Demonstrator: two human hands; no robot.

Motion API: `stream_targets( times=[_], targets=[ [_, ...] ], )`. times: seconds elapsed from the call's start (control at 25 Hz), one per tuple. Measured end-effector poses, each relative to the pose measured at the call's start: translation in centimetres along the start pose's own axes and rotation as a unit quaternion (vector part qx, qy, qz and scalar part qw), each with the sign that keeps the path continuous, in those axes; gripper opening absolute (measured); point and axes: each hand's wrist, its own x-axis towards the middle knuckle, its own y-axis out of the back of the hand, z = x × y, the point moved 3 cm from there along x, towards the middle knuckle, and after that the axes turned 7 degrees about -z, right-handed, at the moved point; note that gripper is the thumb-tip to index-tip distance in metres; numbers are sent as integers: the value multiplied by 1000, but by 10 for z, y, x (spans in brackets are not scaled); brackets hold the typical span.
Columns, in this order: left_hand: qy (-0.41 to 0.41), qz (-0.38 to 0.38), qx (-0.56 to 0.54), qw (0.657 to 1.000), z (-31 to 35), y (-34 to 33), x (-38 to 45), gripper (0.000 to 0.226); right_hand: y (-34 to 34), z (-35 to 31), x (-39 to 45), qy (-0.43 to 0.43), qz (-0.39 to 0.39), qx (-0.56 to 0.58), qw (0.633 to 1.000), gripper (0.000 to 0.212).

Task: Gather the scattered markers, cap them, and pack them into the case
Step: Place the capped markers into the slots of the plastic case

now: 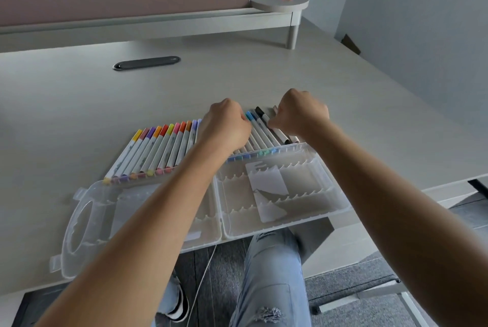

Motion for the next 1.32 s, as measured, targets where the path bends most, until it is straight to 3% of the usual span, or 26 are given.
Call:
stream_targets(
  times=[0.12,0.24,0.36,0.52,0.8,0.96,1.08,1.16,1.32],
  targets=[
    [-2,3,-8,1000,-3,-1,4,15,2,-4,2,8,-9,6,1000,33],
    [-2,8,-22,1000,0,-3,7,18,13,16,-3,-37,-2,147,988,45],
    [-19,4,-16,1000,18,-13,5,23,22,45,-22,-80,3,308,948,37],
    [-42,-3,22,999,52,-35,6,33,19,72,-50,-80,6,378,922,26],
    [-16,32,125,991,74,-55,10,23,11,95,-60,-91,20,422,902,30],
    [0,37,145,989,76,-55,8,33,7,91,-55,-80,15,412,908,36],
    [13,78,120,990,64,-43,2,35,5,86,-51,-75,5,402,913,41],
    [27,98,128,987,46,-30,1,24,5,81,-49,-76,0,399,914,42],
    [71,74,137,985,14,-16,-1,24,3,75,-47,-75,5,407,910,37]
  ],
)
